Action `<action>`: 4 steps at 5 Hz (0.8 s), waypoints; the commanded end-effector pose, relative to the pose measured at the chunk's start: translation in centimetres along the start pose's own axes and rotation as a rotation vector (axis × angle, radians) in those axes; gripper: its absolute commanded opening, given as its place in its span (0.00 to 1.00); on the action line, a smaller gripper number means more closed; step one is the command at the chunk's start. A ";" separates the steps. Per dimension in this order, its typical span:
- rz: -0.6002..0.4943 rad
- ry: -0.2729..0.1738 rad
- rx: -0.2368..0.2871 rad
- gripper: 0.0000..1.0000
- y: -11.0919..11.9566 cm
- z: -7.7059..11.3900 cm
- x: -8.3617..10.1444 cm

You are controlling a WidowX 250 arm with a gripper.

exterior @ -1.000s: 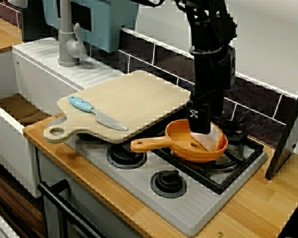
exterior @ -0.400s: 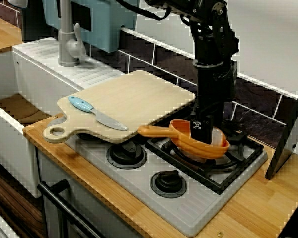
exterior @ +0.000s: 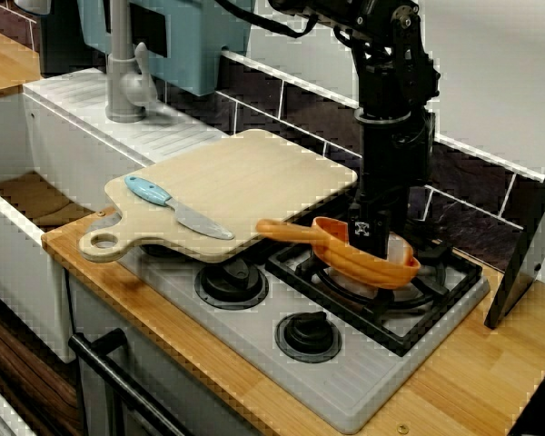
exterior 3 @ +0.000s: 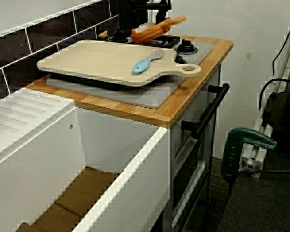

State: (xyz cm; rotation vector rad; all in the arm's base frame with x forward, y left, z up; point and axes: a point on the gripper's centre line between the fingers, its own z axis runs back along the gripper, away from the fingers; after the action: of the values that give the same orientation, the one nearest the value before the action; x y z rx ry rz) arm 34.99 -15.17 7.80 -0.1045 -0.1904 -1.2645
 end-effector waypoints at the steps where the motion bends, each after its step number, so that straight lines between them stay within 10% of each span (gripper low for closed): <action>1: -0.009 -0.044 0.052 1.00 -0.2 2.7 0.5; 4: -0.042 -0.064 0.070 1.00 -1.0 4.4 0.6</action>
State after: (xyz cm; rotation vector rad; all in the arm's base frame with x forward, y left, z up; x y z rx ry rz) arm 34.09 -14.98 9.79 -0.1050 -0.2264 -1.2876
